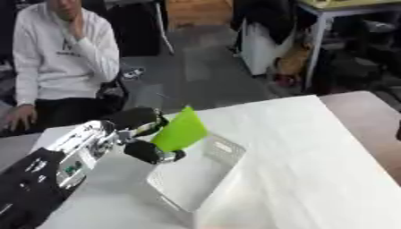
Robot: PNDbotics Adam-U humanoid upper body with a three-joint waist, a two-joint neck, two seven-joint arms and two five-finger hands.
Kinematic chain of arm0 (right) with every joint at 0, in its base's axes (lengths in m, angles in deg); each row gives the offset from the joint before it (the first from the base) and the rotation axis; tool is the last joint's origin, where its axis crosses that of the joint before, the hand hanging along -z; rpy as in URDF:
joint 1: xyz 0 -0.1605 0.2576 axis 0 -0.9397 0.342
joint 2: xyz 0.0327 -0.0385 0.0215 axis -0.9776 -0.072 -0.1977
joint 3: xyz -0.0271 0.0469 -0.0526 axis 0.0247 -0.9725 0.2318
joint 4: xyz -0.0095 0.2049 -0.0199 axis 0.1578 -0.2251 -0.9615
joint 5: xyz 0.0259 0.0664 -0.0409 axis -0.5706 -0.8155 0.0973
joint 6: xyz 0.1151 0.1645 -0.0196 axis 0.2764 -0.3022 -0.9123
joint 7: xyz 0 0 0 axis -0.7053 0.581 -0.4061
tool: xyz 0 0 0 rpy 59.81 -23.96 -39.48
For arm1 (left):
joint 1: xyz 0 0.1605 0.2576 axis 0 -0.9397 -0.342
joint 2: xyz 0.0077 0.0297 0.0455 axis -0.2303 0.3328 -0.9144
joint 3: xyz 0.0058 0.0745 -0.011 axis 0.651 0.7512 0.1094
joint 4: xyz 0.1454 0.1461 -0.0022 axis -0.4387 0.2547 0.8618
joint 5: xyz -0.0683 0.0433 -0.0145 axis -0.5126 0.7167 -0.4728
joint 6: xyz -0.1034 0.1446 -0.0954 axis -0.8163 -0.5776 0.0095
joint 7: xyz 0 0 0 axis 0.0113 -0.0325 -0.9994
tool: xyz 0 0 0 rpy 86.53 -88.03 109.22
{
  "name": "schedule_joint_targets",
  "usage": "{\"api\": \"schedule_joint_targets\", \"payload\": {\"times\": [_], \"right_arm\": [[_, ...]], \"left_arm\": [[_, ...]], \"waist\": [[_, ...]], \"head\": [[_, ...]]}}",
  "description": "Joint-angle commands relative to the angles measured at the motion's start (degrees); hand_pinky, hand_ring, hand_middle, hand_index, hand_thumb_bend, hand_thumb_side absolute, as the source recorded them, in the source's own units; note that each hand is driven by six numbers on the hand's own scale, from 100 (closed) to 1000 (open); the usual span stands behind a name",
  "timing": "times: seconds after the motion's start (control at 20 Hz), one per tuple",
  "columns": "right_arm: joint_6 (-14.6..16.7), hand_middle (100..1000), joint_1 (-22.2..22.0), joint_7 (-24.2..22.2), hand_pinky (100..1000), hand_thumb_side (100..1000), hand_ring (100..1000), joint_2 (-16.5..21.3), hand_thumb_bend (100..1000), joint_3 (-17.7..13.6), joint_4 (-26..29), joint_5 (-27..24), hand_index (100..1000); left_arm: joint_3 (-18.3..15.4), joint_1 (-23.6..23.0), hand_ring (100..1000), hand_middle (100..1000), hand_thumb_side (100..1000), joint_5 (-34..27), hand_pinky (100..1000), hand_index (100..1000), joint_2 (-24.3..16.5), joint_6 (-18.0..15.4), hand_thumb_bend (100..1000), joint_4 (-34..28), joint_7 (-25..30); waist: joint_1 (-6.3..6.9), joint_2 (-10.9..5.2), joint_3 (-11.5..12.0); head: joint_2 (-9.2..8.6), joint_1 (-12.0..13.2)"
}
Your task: Pick up objects on the table and place them in the box.
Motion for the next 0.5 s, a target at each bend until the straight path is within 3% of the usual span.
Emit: {"api": "schedule_joint_targets", "payload": {"times": [0.05, 0.25, 0.5], "right_arm": [[0.10, 460, 0.63, 0.04, 153, 687, 396, 1.14, 100, -0.56, 0.58, -0.32, 519], [0.13, 460, 0.68, -0.10, 153, 688, 396, 1.15, 100, -0.52, 0.58, -0.42, 519], [0.09, 460, 0.84, -0.20, 154, 687, 396, 1.10, 100, -0.47, 0.58, -0.48, 519]], "left_arm": [[0.16, 0.58, 100, 100, 764, -5.17, 100, 277, -2.05, 2.02, 100, -0.89, 2.70], [1.12, 0.82, 100, 100, 759, -10.42, 100, 286, -1.62, 4.54, 100, -0.72, 5.46], [3.18, 0.71, 100, 100, 755, -11.37, 100, 282, -1.73, 5.03, 100, -2.37, 7.52]], "waist": [[-0.10, -0.89, -0.13], [-0.09, -0.89, -0.20], [-0.03, -0.85, -0.36]], "head": [[-0.12, -0.56], [-0.09, -0.41], [-0.11, -0.37]]}}
